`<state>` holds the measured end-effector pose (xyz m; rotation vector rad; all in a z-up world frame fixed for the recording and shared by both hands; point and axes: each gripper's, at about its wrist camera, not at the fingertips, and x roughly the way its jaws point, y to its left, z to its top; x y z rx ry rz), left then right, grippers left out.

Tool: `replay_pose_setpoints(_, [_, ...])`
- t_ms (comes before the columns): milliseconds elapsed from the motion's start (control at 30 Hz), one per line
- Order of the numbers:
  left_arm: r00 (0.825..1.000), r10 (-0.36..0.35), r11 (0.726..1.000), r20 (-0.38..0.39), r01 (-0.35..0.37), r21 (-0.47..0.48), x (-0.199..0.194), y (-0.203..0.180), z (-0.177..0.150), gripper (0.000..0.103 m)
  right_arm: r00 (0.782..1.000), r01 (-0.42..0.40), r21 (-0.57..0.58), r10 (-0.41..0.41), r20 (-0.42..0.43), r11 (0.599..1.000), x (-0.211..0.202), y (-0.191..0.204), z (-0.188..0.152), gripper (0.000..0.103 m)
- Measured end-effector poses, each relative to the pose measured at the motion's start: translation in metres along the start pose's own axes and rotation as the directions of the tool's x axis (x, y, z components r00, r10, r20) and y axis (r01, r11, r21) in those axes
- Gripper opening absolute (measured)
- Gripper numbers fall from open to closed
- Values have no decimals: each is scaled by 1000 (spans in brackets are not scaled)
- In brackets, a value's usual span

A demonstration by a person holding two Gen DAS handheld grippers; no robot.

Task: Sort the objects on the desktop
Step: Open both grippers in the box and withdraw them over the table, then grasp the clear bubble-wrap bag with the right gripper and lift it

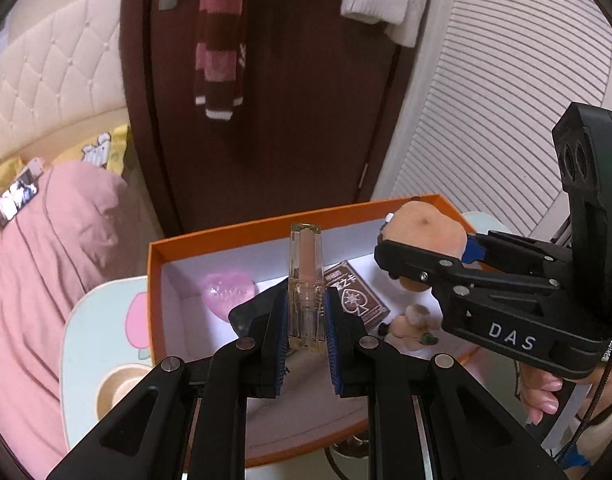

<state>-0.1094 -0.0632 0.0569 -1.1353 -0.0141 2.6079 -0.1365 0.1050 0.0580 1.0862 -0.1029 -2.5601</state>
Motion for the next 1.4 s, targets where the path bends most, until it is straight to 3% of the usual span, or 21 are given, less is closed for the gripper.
replay_pose_setpoints(167, [1000,24,1000,-9,-24,-9,5,3,-5,17,1000,9,9,-9,-7,1000,10,-4,-1,42])
replay_pose_setpoints(267, [999,33,999,10,-33,-13,-1,2,-7,28,1000,20,-5,-20,4,1000,10,-1,-1,46])
replay_pose_setpoints(300, [999,36,999,20,-35,-13,-4,1,-8,38,1000,20,-11,-20,8,1000,8,0,-1,51])
replay_pose_setpoints(400, [998,49,999,45,-48,-13,-15,0,-11,48,999,20,-14,-20,36,1000,0,5,-3,63])
replay_pose_setpoints(467, [997,48,999,62,-47,-23,-26,-1,-14,53,997,24,-16,-23,69,1000,-8,7,-5,65])
replay_pose_setpoints(533, [996,52,998,76,-49,-31,-37,-3,-18,65,995,15,-22,-12,100,1000,-20,9,-7,65])
replay_pose_setpoints(800, [991,100,994,85,-95,-61,-80,-17,-60,79,993,-8,-20,11,121,1000,-69,14,-31,65])
replay_pose_setpoints(933, [991,125,989,42,-121,-80,-85,-26,-94,83,996,8,-24,-6,91,1000,-88,16,-56,65])
replay_pose_setpoints(1100, [985,172,978,-3,-171,-116,-79,-36,-133,83,999,45,-13,-45,-19,999,-85,13,-94,65])
replay_pose_setpoints(1233, [974,222,971,-52,-225,-83,-66,-42,-149,84,990,93,-6,-93,-103,996,-75,14,-119,65])
replay_pose_setpoints(1333, [967,250,965,-54,-253,-64,-61,-45,-152,98,989,104,-6,-104,-107,995,-74,17,-126,66])
replay_pose_setpoints(1400, [968,246,966,-57,-250,-71,-60,-44,-153,101,989,111,-7,-111,-102,994,-74,19,-129,69])
